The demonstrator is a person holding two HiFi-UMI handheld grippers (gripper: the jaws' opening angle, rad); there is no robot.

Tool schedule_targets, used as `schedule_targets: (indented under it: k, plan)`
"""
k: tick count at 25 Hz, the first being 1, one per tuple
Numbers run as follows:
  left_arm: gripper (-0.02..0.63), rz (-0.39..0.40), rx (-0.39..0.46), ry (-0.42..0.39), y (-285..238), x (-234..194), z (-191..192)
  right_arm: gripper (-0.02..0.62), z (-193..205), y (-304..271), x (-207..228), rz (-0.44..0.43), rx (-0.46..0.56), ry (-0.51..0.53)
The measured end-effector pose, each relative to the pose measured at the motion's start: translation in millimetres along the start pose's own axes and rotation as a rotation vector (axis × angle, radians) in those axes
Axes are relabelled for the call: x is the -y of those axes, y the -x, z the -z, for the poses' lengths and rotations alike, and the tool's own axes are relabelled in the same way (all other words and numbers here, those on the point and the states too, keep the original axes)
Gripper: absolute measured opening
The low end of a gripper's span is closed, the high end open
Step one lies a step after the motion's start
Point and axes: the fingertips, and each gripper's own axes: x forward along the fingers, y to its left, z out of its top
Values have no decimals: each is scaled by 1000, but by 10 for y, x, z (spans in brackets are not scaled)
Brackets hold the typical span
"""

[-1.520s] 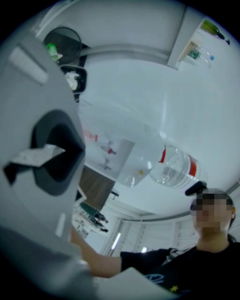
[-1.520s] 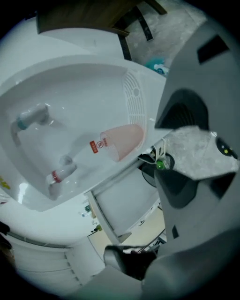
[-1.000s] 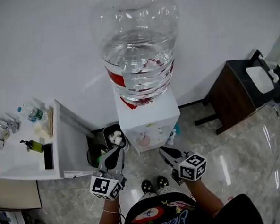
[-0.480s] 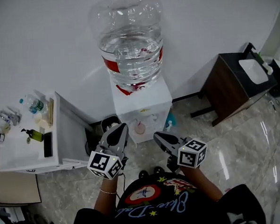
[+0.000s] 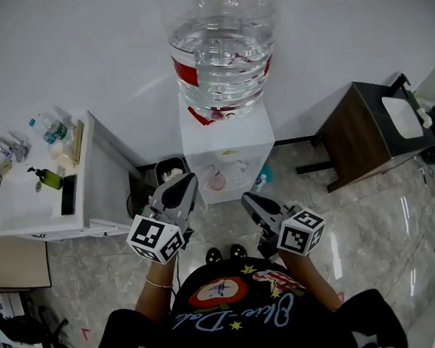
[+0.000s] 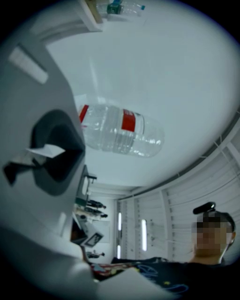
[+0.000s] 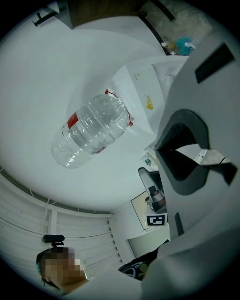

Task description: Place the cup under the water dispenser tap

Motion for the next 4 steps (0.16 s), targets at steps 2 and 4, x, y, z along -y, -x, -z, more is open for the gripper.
schedule_targets:
  k: [2,4]
  plan:
    - [-12,28,-1,-1,16,19,-23,14,11,-8,-11,-1,-1,1]
    - [-12,55,-1,-3,35,36,-51,14,27,-9,-20,0,-1,2]
